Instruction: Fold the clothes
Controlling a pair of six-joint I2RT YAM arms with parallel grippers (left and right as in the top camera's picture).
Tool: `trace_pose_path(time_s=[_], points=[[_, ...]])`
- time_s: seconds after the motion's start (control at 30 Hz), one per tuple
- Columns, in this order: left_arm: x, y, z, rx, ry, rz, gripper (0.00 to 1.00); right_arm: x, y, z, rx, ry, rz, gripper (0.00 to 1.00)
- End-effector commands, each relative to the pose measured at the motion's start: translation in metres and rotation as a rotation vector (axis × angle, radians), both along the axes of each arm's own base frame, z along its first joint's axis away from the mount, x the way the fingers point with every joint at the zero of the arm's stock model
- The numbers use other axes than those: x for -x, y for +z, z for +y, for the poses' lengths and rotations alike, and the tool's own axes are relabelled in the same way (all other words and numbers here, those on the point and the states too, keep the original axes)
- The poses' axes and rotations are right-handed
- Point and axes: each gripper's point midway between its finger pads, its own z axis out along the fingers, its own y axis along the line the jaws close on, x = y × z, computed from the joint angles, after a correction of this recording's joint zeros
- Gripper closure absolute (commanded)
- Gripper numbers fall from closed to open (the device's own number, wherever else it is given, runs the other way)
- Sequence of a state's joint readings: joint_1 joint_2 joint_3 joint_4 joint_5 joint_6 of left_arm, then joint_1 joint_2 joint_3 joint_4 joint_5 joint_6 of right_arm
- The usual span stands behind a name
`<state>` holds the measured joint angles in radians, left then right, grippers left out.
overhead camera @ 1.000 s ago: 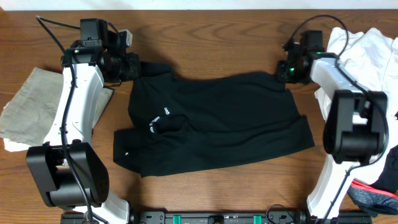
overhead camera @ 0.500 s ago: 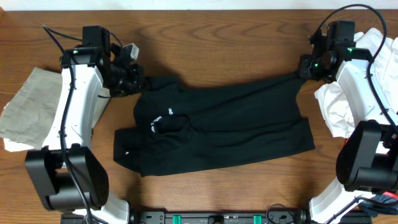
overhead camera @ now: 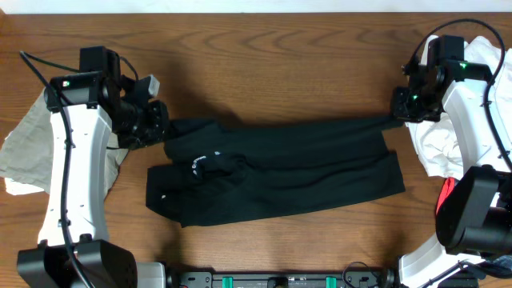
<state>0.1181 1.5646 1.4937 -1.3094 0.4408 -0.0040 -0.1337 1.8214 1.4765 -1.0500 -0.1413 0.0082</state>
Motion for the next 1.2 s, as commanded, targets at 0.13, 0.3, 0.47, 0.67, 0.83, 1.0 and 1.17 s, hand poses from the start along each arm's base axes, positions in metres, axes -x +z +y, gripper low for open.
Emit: trace_pose_path(time_s=[0.13, 0.3, 0.47, 0.67, 0.83, 1.0, 1.17], points=[[0.012, -0.004, 0.015, -0.089, 0.021, 0.046, 0.94, 0.026, 0.004, -0.002, 0.012, 0.022, 0.083, 0.99], [0.029, -0.009, 0.013, -0.081, 0.017, 0.119, 0.94, 0.036, 0.003, -0.002, 0.009, 0.023, 0.124, 0.99], [0.045, -0.019, 0.011, -0.072, 0.014, 0.193, 0.94, 0.038, 0.003, -0.001, 0.009, 0.023, 0.134, 0.95], [0.067, -0.045, 0.009, -0.06, 0.009, 0.296, 0.94, 0.041, 0.003, -0.002, 0.013, 0.022, 0.147, 0.89], [0.081, -0.065, 0.007, -0.052, 0.007, 0.352, 0.94, 0.044, 0.002, -0.004, 0.022, 0.021, 0.159, 0.88], [0.088, -0.07, 0.004, -0.042, 0.005, 0.378, 0.94, 0.044, 0.002, -0.003, 0.022, 0.021, 0.16, 0.88], [0.091, -0.07, 0.003, -0.043, 0.001, 0.389, 0.94, 0.045, 0.002, -0.003, 0.021, 0.021, 0.164, 0.87]])
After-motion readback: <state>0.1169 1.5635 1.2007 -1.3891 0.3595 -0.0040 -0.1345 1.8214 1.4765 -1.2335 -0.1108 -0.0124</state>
